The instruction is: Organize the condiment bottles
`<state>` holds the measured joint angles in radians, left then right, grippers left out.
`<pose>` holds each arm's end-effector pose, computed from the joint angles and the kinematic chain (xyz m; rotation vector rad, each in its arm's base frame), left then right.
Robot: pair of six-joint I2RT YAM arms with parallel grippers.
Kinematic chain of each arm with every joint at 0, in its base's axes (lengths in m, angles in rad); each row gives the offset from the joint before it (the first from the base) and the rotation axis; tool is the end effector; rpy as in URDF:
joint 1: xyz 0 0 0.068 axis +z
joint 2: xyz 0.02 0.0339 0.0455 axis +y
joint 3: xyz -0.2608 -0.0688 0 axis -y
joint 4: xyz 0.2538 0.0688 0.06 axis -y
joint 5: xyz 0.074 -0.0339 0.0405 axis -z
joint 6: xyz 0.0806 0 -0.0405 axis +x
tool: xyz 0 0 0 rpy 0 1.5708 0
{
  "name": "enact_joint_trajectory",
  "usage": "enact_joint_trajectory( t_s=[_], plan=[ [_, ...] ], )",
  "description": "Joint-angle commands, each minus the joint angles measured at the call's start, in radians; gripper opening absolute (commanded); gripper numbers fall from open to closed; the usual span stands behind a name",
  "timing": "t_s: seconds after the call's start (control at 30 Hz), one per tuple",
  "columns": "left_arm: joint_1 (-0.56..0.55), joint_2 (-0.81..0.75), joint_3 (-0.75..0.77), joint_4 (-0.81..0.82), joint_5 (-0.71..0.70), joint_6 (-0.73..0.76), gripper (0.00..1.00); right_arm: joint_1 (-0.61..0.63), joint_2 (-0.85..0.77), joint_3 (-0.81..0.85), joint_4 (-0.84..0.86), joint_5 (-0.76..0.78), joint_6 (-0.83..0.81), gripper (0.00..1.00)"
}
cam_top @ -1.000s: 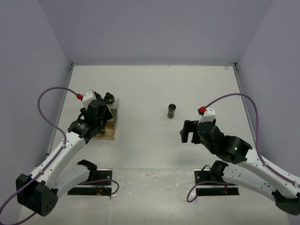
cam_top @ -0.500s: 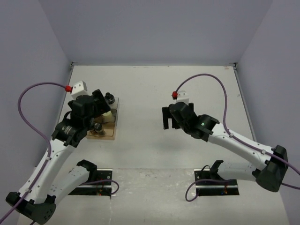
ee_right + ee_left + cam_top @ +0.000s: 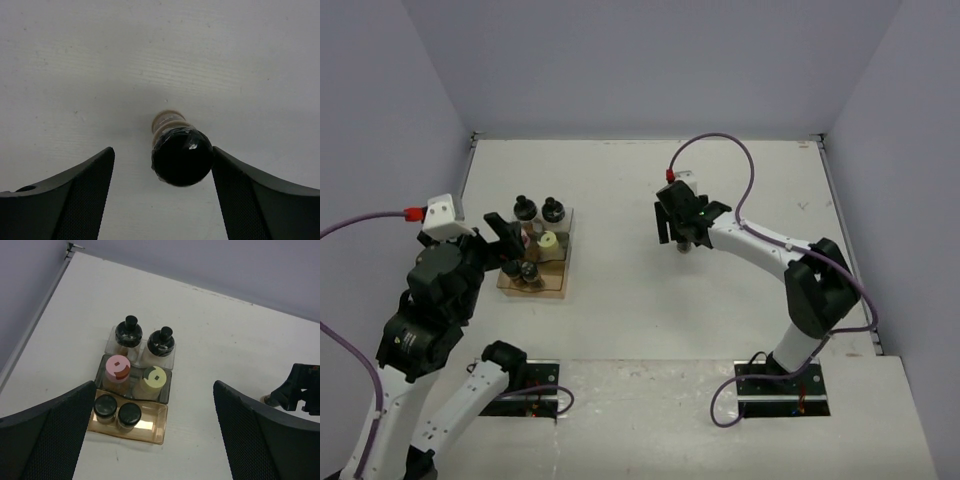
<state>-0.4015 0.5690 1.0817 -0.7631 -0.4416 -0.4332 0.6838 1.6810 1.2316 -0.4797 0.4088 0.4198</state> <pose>0.1371 -0.0208 0.3944 -0.3373 1.7691 -0.1943 0.3240 0.2228 0.1980 -0.1514 2.3918 -0.0055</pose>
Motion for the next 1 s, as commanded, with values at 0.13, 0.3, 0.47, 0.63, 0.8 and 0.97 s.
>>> enact_joint_trajectory(
  t_s=[0.13,0.3,0.47,0.63,0.8,0.97],
  plan=[
    [0.003,-0.164,-0.134,0.044,-0.025,0.063,1.0,-0.02,0.036,0.042,0.041,0.021,-0.022,0.59],
    [0.001,-0.195,-0.158,0.059,-0.02,0.057,1.0,-0.029,0.028,0.028,0.059,-0.004,-0.036,0.33],
    [0.001,-0.192,-0.18,0.07,-0.043,0.024,1.0,-0.027,0.01,0.026,0.043,-0.039,-0.024,0.13],
    [0.003,-0.201,-0.253,0.119,-0.117,-0.024,1.0,0.098,-0.096,0.074,-0.011,-0.036,-0.027,0.06],
    [0.006,-0.21,-0.263,0.127,-0.189,-0.053,1.0,0.304,-0.141,0.17,-0.01,-0.083,-0.067,0.06],
    [0.009,-0.225,-0.258,0.09,-0.249,-0.094,1.0,0.417,-0.107,0.21,0.153,-0.266,-0.157,0.07]
  ],
)
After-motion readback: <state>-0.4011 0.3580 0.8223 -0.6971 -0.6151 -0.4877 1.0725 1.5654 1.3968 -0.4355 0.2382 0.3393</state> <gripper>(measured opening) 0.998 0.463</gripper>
